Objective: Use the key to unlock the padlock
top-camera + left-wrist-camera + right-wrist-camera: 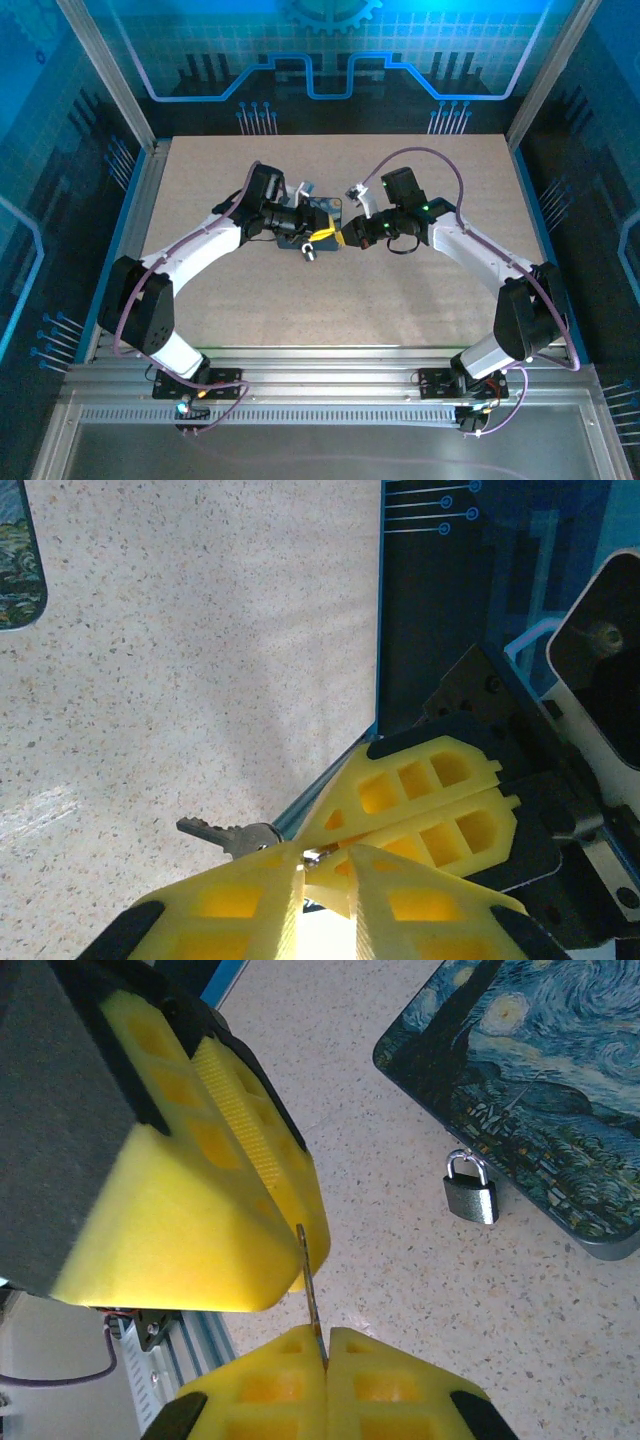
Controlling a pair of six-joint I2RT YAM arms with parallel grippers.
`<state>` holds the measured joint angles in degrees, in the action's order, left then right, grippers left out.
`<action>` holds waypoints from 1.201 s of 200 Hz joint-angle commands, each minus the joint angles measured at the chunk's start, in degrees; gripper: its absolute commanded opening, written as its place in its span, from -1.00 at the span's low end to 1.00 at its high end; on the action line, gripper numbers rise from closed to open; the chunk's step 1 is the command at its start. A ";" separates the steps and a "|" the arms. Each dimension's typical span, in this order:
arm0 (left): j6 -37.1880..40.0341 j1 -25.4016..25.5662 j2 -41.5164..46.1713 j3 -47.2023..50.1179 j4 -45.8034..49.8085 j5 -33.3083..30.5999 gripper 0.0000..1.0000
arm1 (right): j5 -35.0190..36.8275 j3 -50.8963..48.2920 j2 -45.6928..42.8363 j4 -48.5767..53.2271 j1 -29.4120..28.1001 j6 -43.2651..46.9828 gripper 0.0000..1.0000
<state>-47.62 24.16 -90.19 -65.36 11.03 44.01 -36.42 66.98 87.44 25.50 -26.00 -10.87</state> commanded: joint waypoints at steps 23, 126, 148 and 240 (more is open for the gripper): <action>1.85 -0.30 1.31 1.45 1.01 1.72 -0.78 | -2.95 0.81 -0.68 -0.84 -0.90 -0.27 -1.00; 0.94 -1.97 2.66 4.76 -1.25 -1.18 -1.00 | -6.36 0.01 -1.52 0.75 2.81 -1.04 -0.36; -0.85 -2.45 3.31 4.74 0.30 -2.81 -1.00 | -4.22 -0.36 -2.90 1.05 4.10 -0.50 -0.22; -17.56 -2.45 3.88 3.47 5.41 -6.83 -1.00 | 18.85 -13.53 -16.49 -19.18 -5.68 12.40 -0.20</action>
<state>-58.37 21.96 -88.53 -61.28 14.33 38.04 -26.68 58.87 74.00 16.32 -29.08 -4.67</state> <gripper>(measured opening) 0.047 0.395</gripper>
